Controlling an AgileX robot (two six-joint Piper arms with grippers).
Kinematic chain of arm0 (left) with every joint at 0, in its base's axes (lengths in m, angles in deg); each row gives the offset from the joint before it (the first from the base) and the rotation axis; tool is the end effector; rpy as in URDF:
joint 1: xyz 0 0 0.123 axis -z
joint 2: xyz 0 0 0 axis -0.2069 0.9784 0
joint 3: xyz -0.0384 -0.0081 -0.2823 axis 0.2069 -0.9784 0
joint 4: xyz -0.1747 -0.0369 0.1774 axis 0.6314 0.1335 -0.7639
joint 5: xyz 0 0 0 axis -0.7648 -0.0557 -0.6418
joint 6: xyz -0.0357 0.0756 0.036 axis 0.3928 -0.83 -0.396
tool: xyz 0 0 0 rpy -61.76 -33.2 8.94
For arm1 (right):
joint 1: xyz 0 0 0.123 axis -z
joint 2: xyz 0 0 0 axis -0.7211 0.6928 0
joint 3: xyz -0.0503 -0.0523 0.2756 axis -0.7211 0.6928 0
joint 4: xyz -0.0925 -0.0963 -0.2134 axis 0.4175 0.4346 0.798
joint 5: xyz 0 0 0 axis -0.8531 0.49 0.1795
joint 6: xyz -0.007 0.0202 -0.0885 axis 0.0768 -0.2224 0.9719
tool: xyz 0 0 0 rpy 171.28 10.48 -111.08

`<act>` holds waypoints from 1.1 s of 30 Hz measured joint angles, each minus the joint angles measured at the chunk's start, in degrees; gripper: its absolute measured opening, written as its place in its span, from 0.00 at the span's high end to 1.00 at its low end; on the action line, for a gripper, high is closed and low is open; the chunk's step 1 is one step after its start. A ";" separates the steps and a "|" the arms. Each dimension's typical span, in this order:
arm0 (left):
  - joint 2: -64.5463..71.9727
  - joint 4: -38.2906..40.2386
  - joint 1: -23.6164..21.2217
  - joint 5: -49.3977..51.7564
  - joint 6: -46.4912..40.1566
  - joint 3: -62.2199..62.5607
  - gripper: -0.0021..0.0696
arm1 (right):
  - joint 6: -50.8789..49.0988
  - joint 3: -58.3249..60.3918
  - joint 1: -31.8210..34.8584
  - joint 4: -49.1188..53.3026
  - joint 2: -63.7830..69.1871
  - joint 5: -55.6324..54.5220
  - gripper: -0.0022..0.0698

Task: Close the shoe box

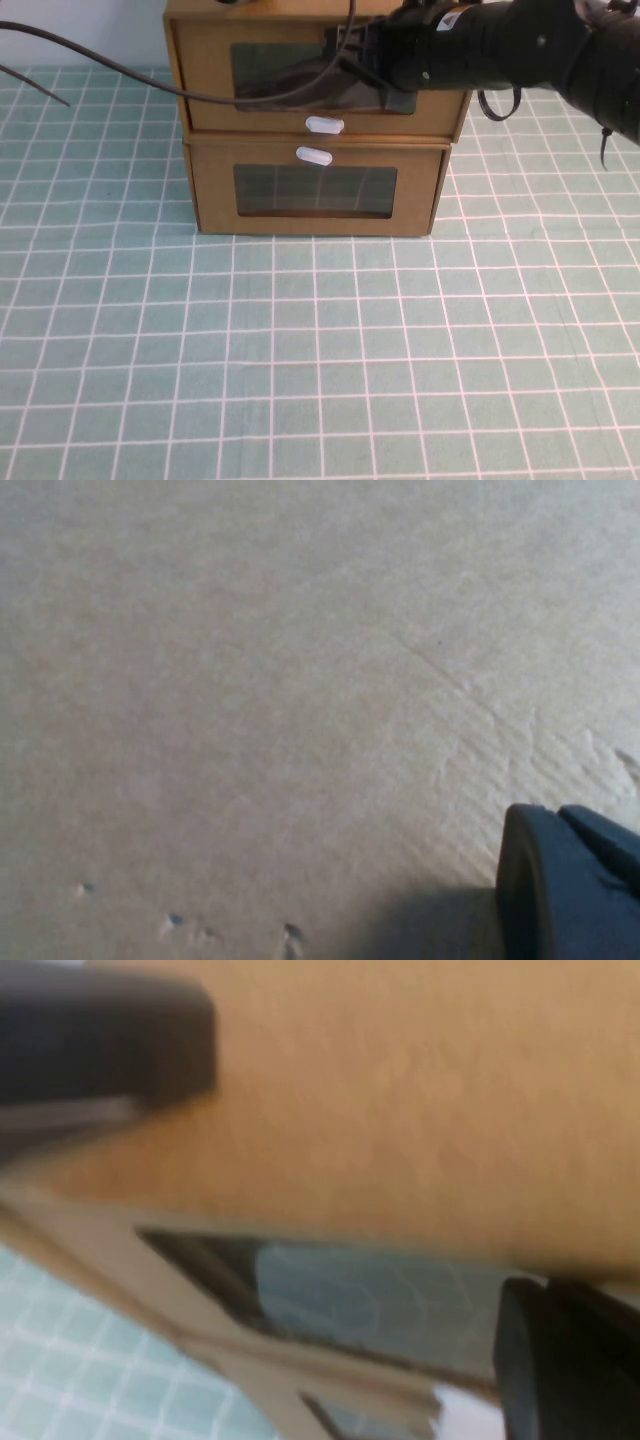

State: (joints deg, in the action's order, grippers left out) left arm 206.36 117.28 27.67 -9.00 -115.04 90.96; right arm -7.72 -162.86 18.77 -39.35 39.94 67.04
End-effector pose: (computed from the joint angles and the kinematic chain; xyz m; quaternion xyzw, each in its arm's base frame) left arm 0.4354 -0.1650 0.3968 0.3110 0.8129 -0.2185 0.4413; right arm 0.3977 0.2206 0.3466 -0.1083 0.8352 0.2616 0.4715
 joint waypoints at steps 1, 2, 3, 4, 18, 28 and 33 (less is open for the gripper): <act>-0.41 -0.42 0.00 0.14 0.12 0.00 0.98 | 1.07 0.00 0.28 -0.26 -0.30 1.32 0.99; -0.83 -0.99 0.00 0.69 0.12 0.00 0.98 | 2.15 0.00 0.30 -0.65 -1.03 2.70 0.99; -1.39 -1.70 0.00 1.25 0.12 0.00 0.98 | 2.79 0.00 0.40 -0.79 -1.73 4.14 0.99; -2.03 -2.85 0.00 1.97 0.12 -0.15 0.98 | 3.51 0.00 0.40 -0.86 -2.92 5.62 0.99; -16.72 -13.74 0.00 5.71 2.88 -1.63 0.98 | 5.50 3.98 0.40 1.64 -28.34 29.33 0.99; -42.17 -12.75 0.00 -7.77 3.34 -31.00 0.98 | -0.70 32.72 0.40 6.03 -62.05 30.08 0.99; -59.71 -6.81 0.00 -17.58 0.50 -53.42 0.98 | -3.27 44.88 0.40 6.51 -79.31 29.63 0.99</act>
State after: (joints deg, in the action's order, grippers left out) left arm 146.64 110.48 27.67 -26.58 -114.54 37.54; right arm -10.99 -117.98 19.17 -32.85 -39.38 96.67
